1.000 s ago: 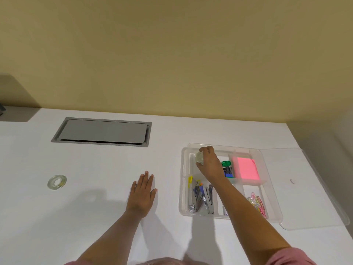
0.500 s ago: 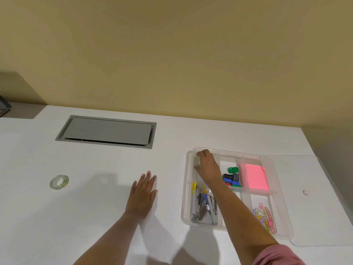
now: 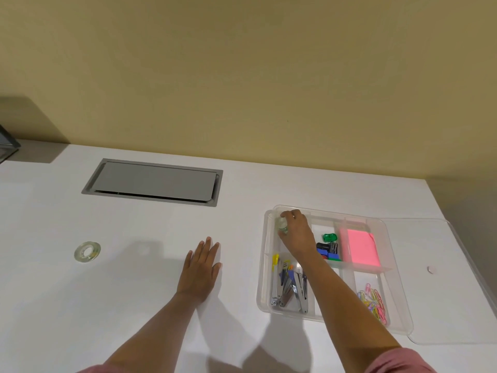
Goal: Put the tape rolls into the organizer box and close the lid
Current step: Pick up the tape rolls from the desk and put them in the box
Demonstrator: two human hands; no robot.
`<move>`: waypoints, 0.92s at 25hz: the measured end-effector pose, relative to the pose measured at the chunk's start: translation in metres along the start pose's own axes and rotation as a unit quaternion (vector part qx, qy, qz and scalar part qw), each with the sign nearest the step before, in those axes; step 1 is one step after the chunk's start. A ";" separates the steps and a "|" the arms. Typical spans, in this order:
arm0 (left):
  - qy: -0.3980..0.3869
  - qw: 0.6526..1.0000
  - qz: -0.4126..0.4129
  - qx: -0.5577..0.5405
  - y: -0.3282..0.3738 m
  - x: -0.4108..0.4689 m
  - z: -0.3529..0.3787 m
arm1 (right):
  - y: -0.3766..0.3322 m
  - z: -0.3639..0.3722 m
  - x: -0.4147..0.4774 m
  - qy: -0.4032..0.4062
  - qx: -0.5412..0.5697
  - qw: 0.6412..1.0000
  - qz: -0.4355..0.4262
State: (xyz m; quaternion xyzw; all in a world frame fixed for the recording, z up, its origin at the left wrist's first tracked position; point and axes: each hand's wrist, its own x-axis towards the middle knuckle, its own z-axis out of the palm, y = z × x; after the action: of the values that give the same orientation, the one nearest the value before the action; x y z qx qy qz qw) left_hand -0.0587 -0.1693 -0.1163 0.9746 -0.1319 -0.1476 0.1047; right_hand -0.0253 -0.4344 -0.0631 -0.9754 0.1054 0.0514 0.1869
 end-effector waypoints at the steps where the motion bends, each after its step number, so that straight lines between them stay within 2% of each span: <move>1: 0.001 1.000 -0.002 0.008 -0.002 -0.002 -0.001 | -0.002 0.000 -0.003 0.005 -0.003 1.000 0.001; 9: 0.011 1.000 0.002 -0.017 -0.043 -0.025 -0.024 | -0.048 0.002 -0.025 0.139 0.025 0.990 0.008; 12: 0.017 1.000 -0.011 0.009 -0.083 -0.031 -0.035 | -0.092 0.017 -0.032 0.150 0.035 0.988 -0.004; 16: 0.040 0.999 -0.015 0.018 -0.155 -0.041 -0.056 | -0.169 0.054 -0.041 0.110 0.046 0.993 -0.016; 23: 0.054 0.998 -0.033 0.014 -0.265 -0.058 -0.072 | -0.304 0.124 -0.052 -0.032 0.043 0.997 -0.055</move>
State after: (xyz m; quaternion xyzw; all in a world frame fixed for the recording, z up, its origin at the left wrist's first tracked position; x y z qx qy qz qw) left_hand -0.0299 0.1096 -0.0986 0.9863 -0.0961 -0.0963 0.0931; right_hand -0.0151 -0.1027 -0.0629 -0.9687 0.0473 0.0675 0.2343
